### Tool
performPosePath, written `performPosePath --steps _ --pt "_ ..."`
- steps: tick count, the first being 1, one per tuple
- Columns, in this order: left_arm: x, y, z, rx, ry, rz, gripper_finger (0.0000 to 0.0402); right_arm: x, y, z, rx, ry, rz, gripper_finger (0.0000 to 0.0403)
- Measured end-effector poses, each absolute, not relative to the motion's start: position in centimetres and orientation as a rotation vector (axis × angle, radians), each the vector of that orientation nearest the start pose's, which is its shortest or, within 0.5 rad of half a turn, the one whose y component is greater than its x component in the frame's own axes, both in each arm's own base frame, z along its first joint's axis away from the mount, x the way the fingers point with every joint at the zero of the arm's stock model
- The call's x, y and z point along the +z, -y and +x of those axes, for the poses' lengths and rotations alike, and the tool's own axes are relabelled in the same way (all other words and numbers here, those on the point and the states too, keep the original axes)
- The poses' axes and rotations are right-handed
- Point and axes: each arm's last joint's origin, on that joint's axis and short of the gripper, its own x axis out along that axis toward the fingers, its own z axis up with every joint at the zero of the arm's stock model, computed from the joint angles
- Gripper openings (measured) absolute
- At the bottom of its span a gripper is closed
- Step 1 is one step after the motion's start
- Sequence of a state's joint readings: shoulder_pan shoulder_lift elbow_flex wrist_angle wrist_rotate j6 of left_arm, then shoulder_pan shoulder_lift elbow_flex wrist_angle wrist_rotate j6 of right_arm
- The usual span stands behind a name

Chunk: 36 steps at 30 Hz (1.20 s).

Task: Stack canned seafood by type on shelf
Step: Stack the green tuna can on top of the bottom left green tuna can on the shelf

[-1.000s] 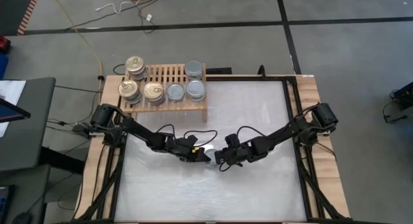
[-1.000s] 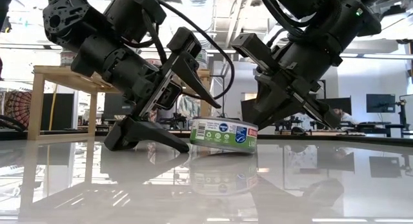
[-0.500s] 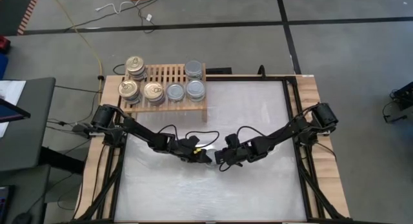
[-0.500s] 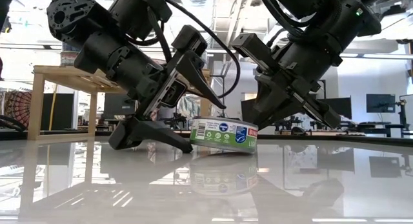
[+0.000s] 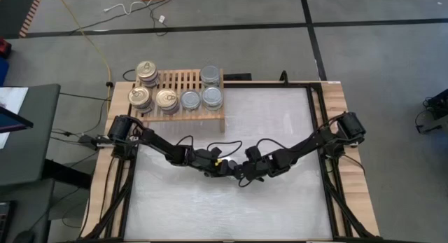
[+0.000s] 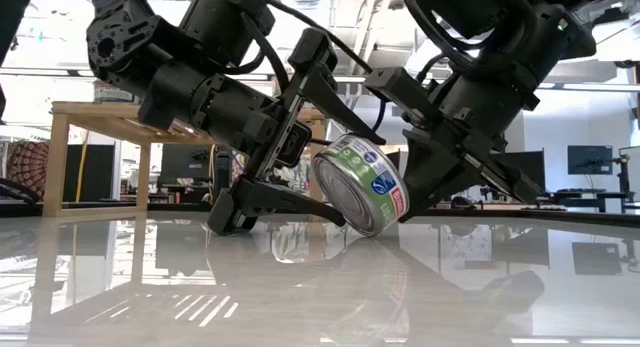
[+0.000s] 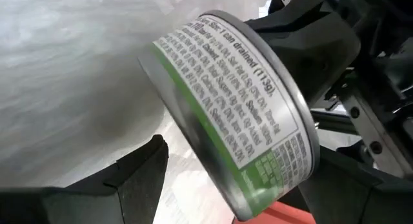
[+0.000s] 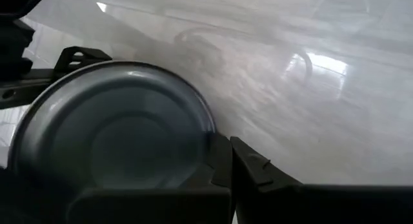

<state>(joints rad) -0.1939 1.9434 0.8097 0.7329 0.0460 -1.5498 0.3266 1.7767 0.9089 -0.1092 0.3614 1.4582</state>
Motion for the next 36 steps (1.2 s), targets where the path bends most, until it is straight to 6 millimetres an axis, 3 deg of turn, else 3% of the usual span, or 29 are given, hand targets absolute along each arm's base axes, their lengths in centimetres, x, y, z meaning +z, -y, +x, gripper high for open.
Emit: performPosePath --steps 13,16,23,29,36 --pt "11.3 6.7 35.5 0.142 -0.533 -1.514 0.0292 13.9 -10.4 31.8 -0.621 -0.694 0.994 0.0020" --pt "11.2 6.6 35.5 0.154 -0.543 -1.518 0.0257 14.3 -10.5 32.1 -0.602 -0.691 0.969 0.0019" --pt "11.0 6.6 35.4 0.171 -0.552 -1.528 0.0128 14.5 -10.5 32.1 -0.599 -0.697 0.956 0.0021" --pt "11.2 6.5 35.5 0.143 -0.537 -1.500 0.0128 14.8 -10.4 31.8 -0.605 -0.711 0.944 0.0023" --pt "12.6 6.3 35.3 0.103 -0.503 -1.440 0.0128 17.9 -9.4 29.2 -0.620 -0.815 0.782 0.0034"
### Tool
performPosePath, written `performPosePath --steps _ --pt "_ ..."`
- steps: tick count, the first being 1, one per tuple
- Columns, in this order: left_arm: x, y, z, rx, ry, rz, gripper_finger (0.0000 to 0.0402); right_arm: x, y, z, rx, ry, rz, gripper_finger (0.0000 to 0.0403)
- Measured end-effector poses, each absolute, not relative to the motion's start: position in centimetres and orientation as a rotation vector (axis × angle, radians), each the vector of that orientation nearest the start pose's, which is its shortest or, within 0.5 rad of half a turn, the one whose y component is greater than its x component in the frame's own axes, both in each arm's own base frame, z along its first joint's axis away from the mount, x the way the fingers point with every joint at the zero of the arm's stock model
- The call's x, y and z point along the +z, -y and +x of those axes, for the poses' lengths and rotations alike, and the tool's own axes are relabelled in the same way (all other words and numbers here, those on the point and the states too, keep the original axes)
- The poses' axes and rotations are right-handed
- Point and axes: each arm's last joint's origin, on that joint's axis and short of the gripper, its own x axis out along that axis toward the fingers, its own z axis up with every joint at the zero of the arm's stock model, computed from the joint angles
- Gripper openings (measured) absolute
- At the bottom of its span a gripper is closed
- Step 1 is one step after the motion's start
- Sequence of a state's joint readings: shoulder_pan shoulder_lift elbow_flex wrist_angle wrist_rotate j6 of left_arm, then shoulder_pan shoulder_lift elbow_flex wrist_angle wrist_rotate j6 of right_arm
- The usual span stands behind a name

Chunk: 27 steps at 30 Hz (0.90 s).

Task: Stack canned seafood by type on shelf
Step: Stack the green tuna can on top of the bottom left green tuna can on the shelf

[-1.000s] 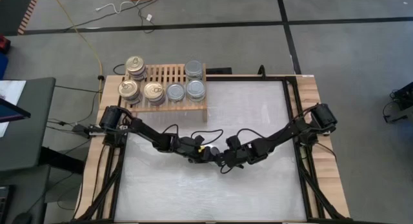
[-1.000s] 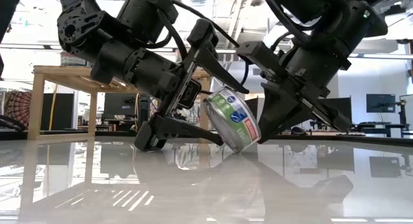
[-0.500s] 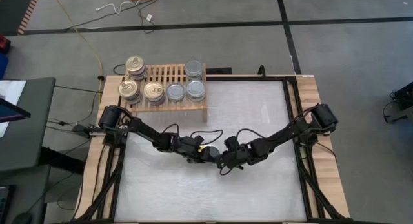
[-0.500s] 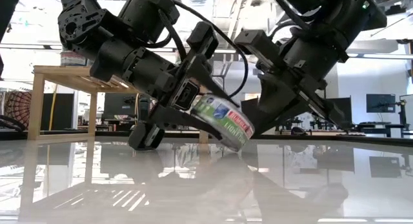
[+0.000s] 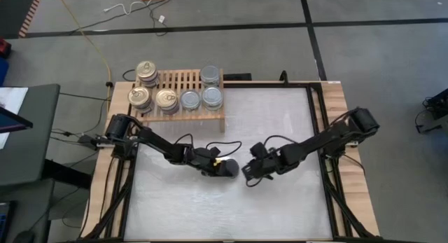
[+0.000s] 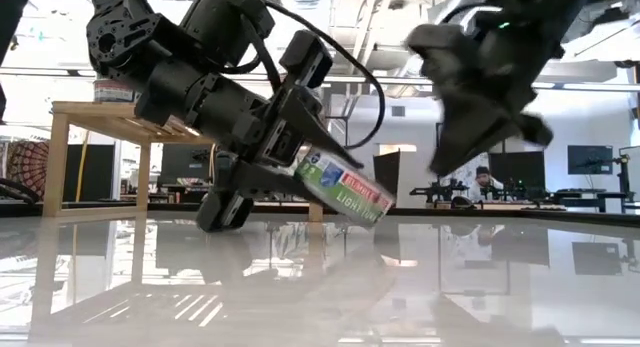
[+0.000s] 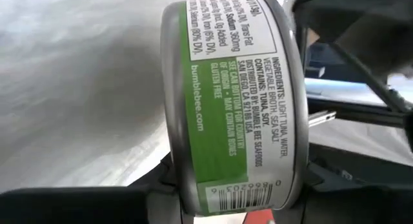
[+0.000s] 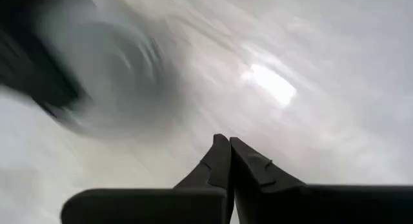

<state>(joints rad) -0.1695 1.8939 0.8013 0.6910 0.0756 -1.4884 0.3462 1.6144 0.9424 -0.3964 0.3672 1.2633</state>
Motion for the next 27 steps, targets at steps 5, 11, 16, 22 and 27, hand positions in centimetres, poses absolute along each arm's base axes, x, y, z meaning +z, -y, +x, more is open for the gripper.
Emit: performPosePath --steps 5,11,16,22,27 --pt "14.6 6.0 35.3 0.095 -0.401 -1.435 0.0128 20.2 -8.4 25.7 -0.611 -0.999 0.614 0.0023" --pt "15.9 5.7 35.1 0.143 -0.304 -1.465 0.0128 20.3 -7.5 21.5 -0.485 -0.932 0.590 0.0016" --pt "17.3 5.6 34.9 0.186 -0.204 -1.476 0.0128 20.1 -6.3 18.9 -0.201 -0.688 0.608 0.0016" --pt "20.1 5.6 34.0 0.257 -0.015 -1.462 0.0128 19.7 -4.3 17.2 0.067 -0.454 0.489 0.0019" --pt "23.8 5.9 33.0 0.418 0.141 -1.397 0.0128 18.8 -2.8 16.9 0.078 -0.473 0.475 0.0020"
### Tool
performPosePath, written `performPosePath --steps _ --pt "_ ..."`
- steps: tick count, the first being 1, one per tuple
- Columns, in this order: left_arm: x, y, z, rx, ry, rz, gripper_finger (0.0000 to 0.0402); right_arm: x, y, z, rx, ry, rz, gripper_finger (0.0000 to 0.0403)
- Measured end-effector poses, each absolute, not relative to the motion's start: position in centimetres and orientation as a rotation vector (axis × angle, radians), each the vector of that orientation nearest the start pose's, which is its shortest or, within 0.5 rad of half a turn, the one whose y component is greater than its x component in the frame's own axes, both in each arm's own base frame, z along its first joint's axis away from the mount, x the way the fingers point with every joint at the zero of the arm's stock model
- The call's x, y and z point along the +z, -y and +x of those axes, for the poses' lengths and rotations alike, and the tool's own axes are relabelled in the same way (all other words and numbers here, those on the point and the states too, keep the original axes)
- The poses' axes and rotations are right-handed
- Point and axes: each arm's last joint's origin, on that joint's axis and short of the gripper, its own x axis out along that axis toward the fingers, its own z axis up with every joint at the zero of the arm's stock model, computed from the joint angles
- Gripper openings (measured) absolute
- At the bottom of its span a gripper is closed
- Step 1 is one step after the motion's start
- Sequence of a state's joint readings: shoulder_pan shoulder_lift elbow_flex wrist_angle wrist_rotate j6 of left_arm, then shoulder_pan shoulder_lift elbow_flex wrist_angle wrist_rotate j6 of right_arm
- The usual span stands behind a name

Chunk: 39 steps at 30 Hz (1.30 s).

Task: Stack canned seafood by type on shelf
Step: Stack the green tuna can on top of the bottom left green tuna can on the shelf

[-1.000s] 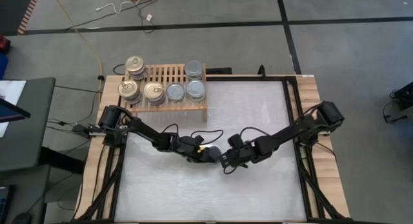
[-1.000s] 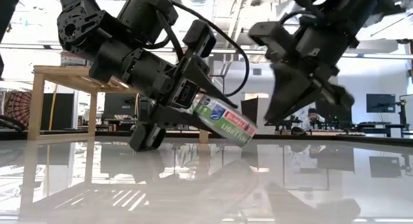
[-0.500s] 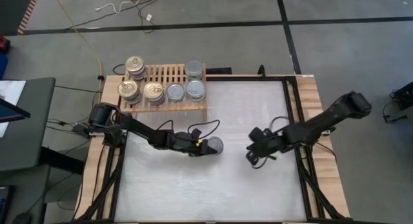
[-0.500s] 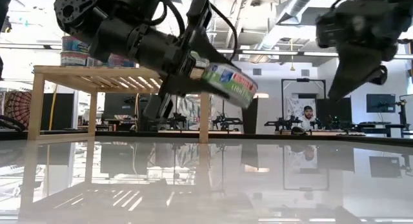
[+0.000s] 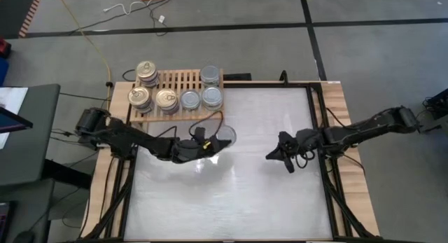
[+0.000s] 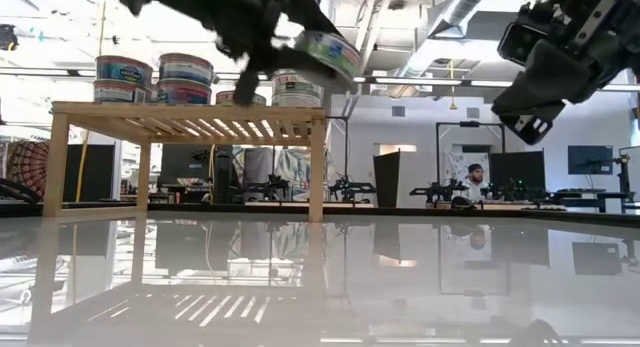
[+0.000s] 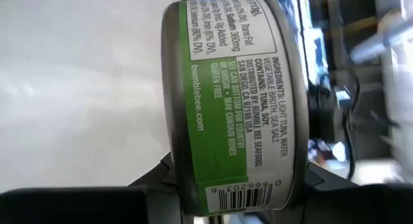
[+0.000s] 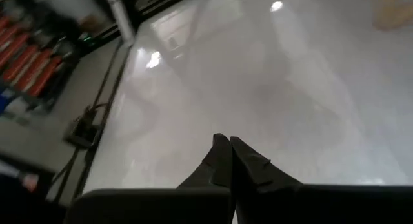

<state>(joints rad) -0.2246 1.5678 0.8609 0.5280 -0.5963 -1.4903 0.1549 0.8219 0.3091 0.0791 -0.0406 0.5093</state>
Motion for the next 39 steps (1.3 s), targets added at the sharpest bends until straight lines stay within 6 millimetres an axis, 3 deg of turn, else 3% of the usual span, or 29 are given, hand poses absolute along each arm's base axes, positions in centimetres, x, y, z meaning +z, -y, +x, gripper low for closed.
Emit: performPosePath --steps 7,10,19,30,39 --pt "28.5 6.9 32.3 0.719 0.354 -1.282 0.0128 18.7 -1.7 17.1 0.213 -0.493 0.417 0.0020" --pt "29.5 7.2 32.0 0.800 0.483 -1.254 0.0128 18.7 -1.3 17.1 0.239 -0.490 0.395 0.0020" --pt "29.6 7.9 30.6 0.930 0.679 -1.242 0.0128 18.8 -0.7 17.1 0.274 -0.484 0.390 0.0020" --pt "27.3 5.5 29.1 1.022 0.759 -1.356 0.0128 18.9 -0.7 17.2 0.278 -0.465 0.388 0.0021" --pt "27.2 4.5 29.3 1.040 0.804 -1.375 0.0133 18.9 -0.7 17.2 0.278 -0.463 0.380 0.0021"
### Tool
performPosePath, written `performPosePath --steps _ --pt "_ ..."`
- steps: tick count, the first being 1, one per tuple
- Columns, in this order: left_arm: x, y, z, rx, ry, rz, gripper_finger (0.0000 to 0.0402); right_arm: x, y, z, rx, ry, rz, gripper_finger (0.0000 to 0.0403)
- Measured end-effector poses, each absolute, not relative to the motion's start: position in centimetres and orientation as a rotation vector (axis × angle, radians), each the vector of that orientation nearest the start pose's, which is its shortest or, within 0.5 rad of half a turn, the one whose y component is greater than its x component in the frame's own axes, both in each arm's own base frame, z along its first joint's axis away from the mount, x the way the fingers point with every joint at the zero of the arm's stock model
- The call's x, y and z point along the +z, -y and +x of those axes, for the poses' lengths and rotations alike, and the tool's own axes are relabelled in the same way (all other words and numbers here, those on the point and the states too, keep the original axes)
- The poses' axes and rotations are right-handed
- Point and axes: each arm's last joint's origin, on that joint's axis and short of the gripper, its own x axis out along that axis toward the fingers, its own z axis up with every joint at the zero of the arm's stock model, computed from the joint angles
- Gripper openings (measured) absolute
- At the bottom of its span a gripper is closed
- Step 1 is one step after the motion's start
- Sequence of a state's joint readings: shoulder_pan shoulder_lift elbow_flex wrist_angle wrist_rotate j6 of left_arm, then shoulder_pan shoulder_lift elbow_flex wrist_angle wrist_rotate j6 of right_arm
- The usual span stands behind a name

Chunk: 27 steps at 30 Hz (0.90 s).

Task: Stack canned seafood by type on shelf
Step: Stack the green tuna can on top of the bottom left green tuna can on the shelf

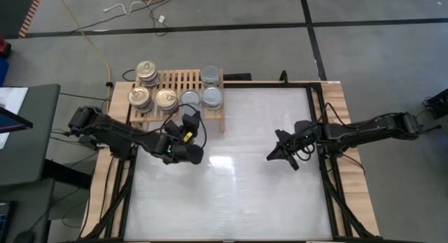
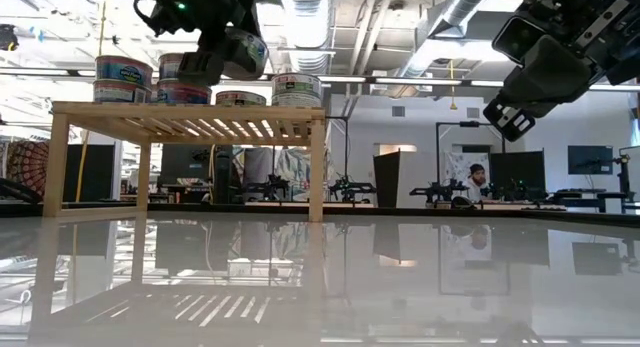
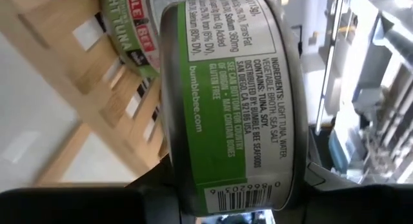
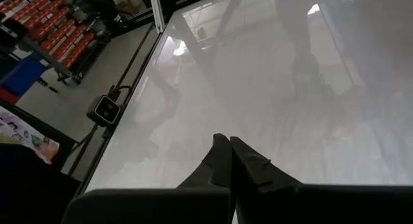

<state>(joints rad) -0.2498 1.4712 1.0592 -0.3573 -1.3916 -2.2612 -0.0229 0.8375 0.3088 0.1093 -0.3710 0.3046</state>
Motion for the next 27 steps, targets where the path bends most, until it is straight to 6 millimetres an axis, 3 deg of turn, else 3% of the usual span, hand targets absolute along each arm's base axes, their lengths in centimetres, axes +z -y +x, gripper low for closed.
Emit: performPosePath --steps 11,18,27 --pt "28.3 2.0 30.3 1.058 0.924 -1.390 0.0145 18.9 -0.7 17.2 0.281 -0.462 0.364 0.0021" --pt "28.3 1.0 30.5 1.030 0.995 -1.496 0.0160 18.9 -0.8 17.1 0.309 -0.467 0.367 0.0021" --pt "28.3 0.0 30.5 1.079 0.979 -1.424 0.0162 18.9 -0.8 17.2 0.309 -0.468 0.368 0.0021"
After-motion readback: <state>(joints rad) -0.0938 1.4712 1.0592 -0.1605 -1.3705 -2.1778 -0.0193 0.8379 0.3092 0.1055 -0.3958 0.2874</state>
